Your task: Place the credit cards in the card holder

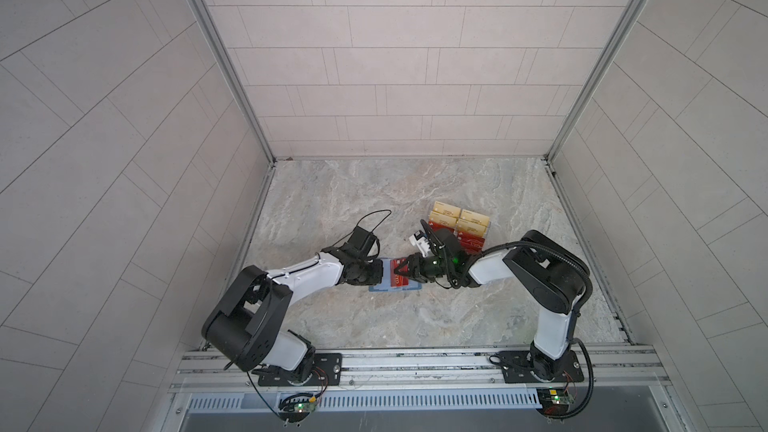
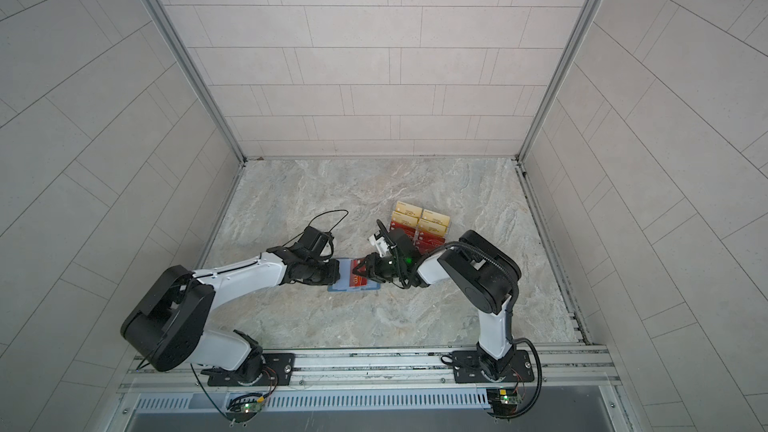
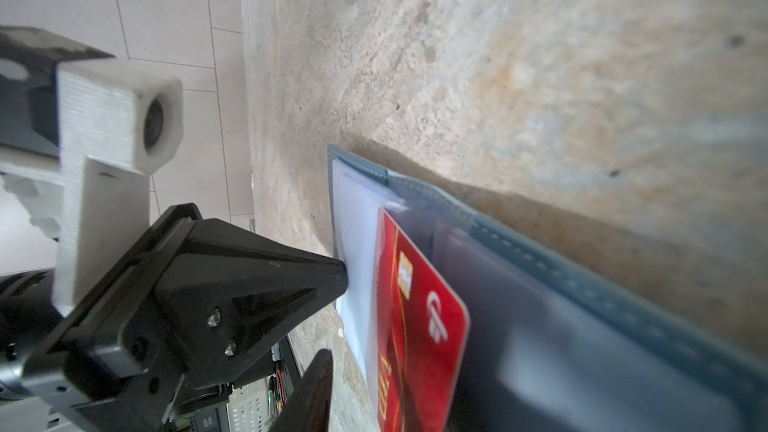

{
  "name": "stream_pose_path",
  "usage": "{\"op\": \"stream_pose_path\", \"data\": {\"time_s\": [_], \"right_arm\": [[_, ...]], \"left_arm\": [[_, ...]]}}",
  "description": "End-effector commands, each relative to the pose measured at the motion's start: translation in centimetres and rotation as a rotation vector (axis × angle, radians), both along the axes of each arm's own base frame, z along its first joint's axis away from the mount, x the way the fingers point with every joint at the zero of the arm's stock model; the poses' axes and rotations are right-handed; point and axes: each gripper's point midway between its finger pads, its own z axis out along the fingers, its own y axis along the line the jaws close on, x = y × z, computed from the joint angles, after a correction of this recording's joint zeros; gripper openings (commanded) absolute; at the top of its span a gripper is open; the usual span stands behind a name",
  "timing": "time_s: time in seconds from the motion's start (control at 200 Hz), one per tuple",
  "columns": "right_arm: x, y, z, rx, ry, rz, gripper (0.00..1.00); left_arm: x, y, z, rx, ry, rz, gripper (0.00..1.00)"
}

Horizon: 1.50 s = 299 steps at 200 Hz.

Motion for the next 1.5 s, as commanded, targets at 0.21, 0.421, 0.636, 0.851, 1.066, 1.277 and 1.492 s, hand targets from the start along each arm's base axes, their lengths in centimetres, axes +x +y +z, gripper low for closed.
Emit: {"op": "stream_pose_path", "data": {"time_s": [0.21, 0.421, 0.636, 0.851, 1.066, 1.277, 1.492], "right_arm": [[-1.1, -1.7, -0.8, -0.232, -0.011, 0.062, 0.45], [-1.3, -1.9, -0.7, -0.301, -0.016, 0.086, 0.52], [-1.3, -2.7, -0.5, -0.38, -0.028, 0.089, 0.64], [-1.7, -3.3, -0.4, -0.515, -0.058, 0.137, 0.65], [-1.6, -4.5, 0.0, -0.599, -0.101, 0.129, 0.65], [-1.7, -4.3, 0.5, -0.6, -0.118, 0.165, 0.67], [-1.5, -5.4, 0.9, -0.671, -0.15, 0.171, 0.68]], "left_arm": [[0.5, 0.2, 2.6, -0.045, -0.043, -0.001, 0.3], [1.2, 2.0, 1.7, -0.013, -0.016, 0.068, 0.42], [1.3, 1.7, 1.1, -0.057, -0.014, 0.085, 0.37], [1.1, 1.2, 0.6, -0.096, -0.003, 0.099, 0.32], [0.9, 1.0, 0.1, -0.119, 0.006, 0.107, 0.3], [1.0, 0.4, 0.3, -0.142, 0.01, 0.094, 0.28], [1.2, -0.2, 0.7, -0.143, 0.002, 0.083, 0.28]]}}
